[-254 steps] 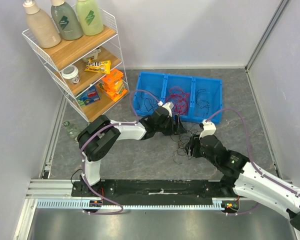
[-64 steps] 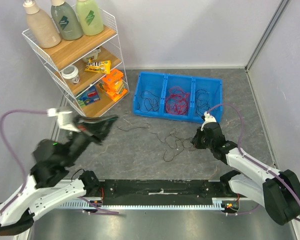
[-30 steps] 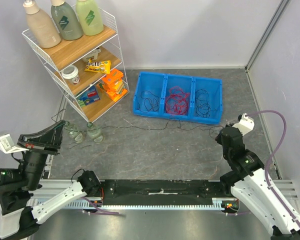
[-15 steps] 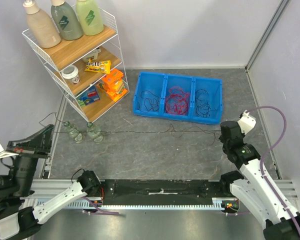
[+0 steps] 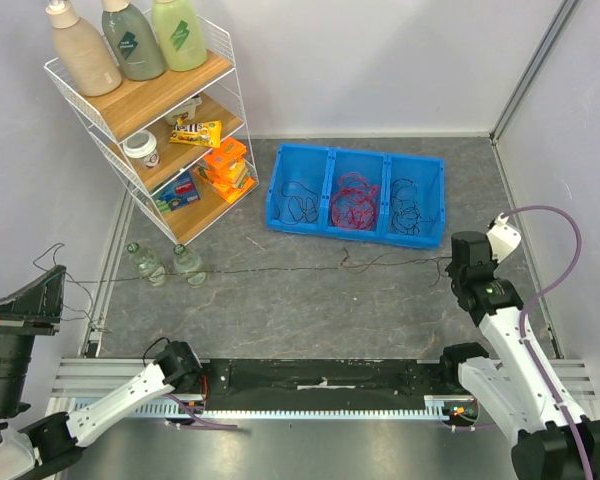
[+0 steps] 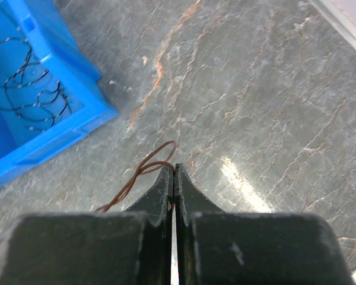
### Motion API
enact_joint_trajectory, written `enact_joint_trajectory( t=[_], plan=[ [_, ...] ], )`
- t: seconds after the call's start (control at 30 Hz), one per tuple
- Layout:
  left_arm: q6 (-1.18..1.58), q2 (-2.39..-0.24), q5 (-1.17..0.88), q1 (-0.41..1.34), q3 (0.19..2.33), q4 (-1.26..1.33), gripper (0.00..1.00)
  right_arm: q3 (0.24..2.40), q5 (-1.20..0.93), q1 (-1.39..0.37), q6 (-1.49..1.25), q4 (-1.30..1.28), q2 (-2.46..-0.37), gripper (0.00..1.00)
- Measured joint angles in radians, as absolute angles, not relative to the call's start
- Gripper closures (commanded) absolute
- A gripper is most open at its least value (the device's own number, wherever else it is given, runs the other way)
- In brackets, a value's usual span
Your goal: Untangle the cables
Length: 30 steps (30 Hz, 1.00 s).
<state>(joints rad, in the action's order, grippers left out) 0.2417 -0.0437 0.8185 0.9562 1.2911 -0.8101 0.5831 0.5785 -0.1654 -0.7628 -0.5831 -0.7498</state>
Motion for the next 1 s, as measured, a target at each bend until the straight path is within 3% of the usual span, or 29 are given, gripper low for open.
enact_joint_trajectory(
  t=[0.53,0.67,0.83,1.0],
  plan=[
    [0.209,-0.029,0.891,1.032,1.401,-0.992,0.98,0.623,0.456,0.137,-0.671,-0.504,-0.860,1.00],
    [0.220,-0.015,0.884,1.060,1.382,-1.007,0.98,0.643,0.341,0.155,-0.625,-0.464,-0.894,1.00],
    [0.283,-0.024,0.813,1.100,1.251,-0.948,0.98,0.626,0.147,0.049,-0.587,-0.391,-0.921,0.96],
    [0.318,-0.165,0.648,1.112,1.156,-0.805,0.98,0.572,-0.061,-0.227,-0.579,-0.283,-0.931,0.88]
  ],
)
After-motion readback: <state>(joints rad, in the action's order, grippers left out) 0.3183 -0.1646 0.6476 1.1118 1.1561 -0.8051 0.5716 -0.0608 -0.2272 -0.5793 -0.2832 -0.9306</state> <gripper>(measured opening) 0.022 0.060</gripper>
